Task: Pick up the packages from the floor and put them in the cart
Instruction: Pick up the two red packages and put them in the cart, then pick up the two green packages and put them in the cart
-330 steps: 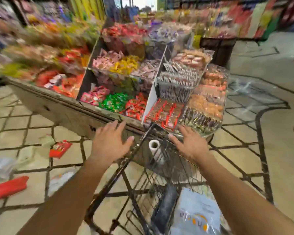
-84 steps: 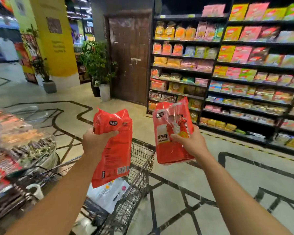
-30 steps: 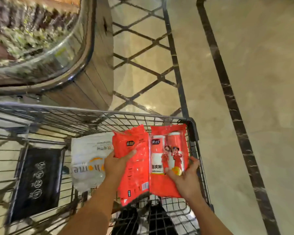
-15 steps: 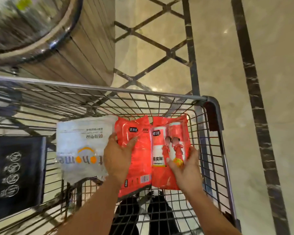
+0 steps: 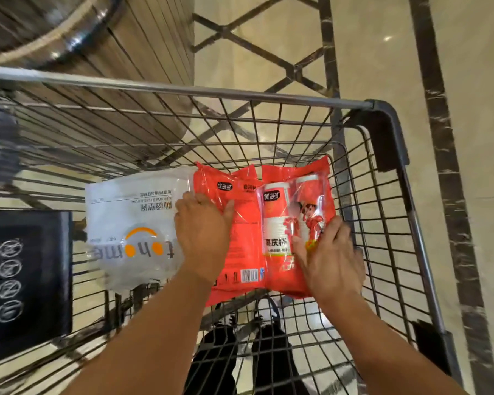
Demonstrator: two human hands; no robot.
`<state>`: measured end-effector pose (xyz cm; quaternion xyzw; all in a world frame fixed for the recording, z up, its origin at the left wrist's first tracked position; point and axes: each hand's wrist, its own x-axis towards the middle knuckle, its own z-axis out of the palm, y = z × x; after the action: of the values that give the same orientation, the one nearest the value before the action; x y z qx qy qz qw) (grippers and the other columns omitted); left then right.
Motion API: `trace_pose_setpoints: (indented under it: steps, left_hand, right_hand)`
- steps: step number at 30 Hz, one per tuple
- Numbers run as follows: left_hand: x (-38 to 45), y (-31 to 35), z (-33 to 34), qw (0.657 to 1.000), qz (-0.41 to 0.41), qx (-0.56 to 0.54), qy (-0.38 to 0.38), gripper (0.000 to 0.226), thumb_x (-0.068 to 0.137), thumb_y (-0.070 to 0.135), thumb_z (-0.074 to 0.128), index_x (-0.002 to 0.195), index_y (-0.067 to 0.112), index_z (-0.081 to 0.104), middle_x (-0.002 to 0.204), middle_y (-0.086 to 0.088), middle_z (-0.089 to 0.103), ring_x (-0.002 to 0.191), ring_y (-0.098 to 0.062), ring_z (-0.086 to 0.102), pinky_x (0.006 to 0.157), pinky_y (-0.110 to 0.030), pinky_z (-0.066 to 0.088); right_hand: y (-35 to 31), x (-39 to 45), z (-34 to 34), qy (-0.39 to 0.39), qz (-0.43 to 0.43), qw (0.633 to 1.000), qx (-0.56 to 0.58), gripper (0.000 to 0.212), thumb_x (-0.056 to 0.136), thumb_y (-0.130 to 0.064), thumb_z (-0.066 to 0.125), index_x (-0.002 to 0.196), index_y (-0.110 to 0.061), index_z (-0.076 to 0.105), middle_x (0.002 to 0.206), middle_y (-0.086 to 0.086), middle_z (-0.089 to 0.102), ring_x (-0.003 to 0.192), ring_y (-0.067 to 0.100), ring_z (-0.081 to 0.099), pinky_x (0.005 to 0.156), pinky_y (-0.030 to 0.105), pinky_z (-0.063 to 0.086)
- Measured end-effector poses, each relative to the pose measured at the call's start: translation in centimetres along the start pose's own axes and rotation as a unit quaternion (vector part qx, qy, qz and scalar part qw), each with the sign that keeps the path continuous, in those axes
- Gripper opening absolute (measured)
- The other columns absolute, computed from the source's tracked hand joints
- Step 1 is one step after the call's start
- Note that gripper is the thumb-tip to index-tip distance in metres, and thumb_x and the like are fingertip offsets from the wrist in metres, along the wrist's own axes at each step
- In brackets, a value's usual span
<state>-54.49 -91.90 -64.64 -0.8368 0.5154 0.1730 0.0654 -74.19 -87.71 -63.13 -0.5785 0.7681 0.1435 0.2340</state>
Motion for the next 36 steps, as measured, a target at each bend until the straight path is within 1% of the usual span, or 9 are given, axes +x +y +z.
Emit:
trace_pose_setpoints:
  steps: [7,10,13,16,18,24,27,32,36]
  left_hand:
    - [0.2,-2.0,-3.3,0.961,-0.040,-0.249,-0.114,0.068,0.093,0.055,0.065,0.128,-0.002,0.055,0.126,-0.026,0.060,0.121,-0.042,0.057,0.099,-0.043,0.048]
    - [-2.6,-4.2,-7.6,0.977,0.055,-0.168,-0.120,0.071,0.093,0.063,0.057,0.145,0.015,0.050,0.136,-0.016,0.061,0.126,-0.036,0.058,0.099,-0.042,0.047]
    - [-5.7,-7.5,-12.7,0.988,0.126,0.024,-0.083,0.084,0.089,0.080,0.036,0.157,0.032,0.036,0.151,-0.003,0.053,0.137,-0.028,0.049,0.110,-0.046,0.040]
    - [-9.0,-11.5,-18.0,0.992,0.094,0.074,-0.037,0.093,0.082,0.085,0.017,0.155,0.034,0.040,0.153,-0.001,0.052,0.142,-0.025,0.045,0.120,-0.049,0.029]
    - [-11.5,-14.5,-21.8,0.993,0.058,0.096,-0.025,0.084,0.090,0.082,0.022,0.157,0.034,0.036,0.157,0.001,0.047,0.147,-0.024,0.039,0.125,-0.050,0.019]
    - [-19.0,-24.9,-33.7,0.991,-0.023,0.066,0.117,0.085,0.088,0.080,0.022,0.155,0.033,0.043,0.155,0.000,0.051,0.145,-0.021,0.042,0.124,-0.048,0.021]
    - [-23.0,-30.9,-38.7,0.984,-0.062,0.055,0.160,0.081,0.092,0.079,0.023,0.161,0.036,0.029,0.163,0.000,0.039,0.151,-0.022,0.032,0.125,-0.046,0.015]
    - [-31.2,-42.0,-44.8,0.959,-0.122,0.026,0.256,0.087,0.084,0.078,0.025,0.150,0.029,0.052,0.150,-0.003,0.057,0.139,-0.027,0.050,0.117,-0.051,0.034]
    - [-39.1,-51.8,-47.9,0.934,-0.175,0.006,0.310,0.076,0.086,0.074,0.034,0.145,0.031,0.054,0.146,-0.003,0.058,0.141,-0.026,0.047,0.121,-0.054,0.025]
  right_hand:
    - [-0.9,-1.0,-2.8,-0.036,0.005,0.999,0.012,0.099,0.103,-0.055,0.046,0.162,0.001,-0.010,0.165,0.028,0.016,0.151,0.042,0.028,0.118,0.050,0.034]
    - [-1.7,-3.2,-5.4,-0.050,-0.030,0.998,-0.033,0.091,0.104,-0.051,0.046,0.164,-0.009,-0.007,0.170,0.023,0.006,0.154,0.044,0.020,0.120,0.052,0.032]
    - [-3.2,-5.3,-9.7,-0.053,-0.088,0.991,-0.081,0.085,0.102,-0.058,0.043,0.166,-0.022,0.000,0.173,0.015,0.006,0.157,0.041,0.015,0.122,0.057,0.030]
    - [-5.4,-7.8,-14.6,-0.050,-0.141,0.982,-0.114,0.088,0.100,-0.071,0.032,0.167,-0.027,-0.004,0.175,0.008,0.000,0.160,0.038,0.008,0.123,0.061,0.024]
    - [-7.4,-9.8,-17.7,-0.033,-0.172,0.977,-0.121,0.087,0.099,-0.074,0.027,0.167,-0.027,0.000,0.175,0.008,0.005,0.159,0.037,0.010,0.122,0.062,0.025]
    - [-15.9,-18.3,-25.6,0.053,-0.270,0.954,-0.114,0.082,0.097,-0.075,0.034,0.163,-0.029,0.020,0.169,0.005,0.026,0.154,0.036,0.023,0.114,0.060,0.036]
    - [-21.5,-24.3,-28.4,0.079,-0.324,0.936,-0.113,0.084,0.095,-0.078,0.033,0.164,-0.032,0.018,0.167,0.005,0.029,0.152,0.036,0.026,0.112,0.059,0.037]
    - [-30.8,-36.9,-31.7,0.118,-0.420,0.891,-0.127,0.092,0.094,-0.082,0.032,0.167,-0.033,0.007,0.173,0.006,0.018,0.155,0.037,0.025,0.119,0.061,0.031]
    - [-37.6,-46.9,-32.3,0.182,-0.490,0.843,-0.128,0.094,0.090,-0.084,0.035,0.165,-0.033,0.013,0.170,0.006,0.026,0.152,0.037,0.032,0.116,0.060,0.036]
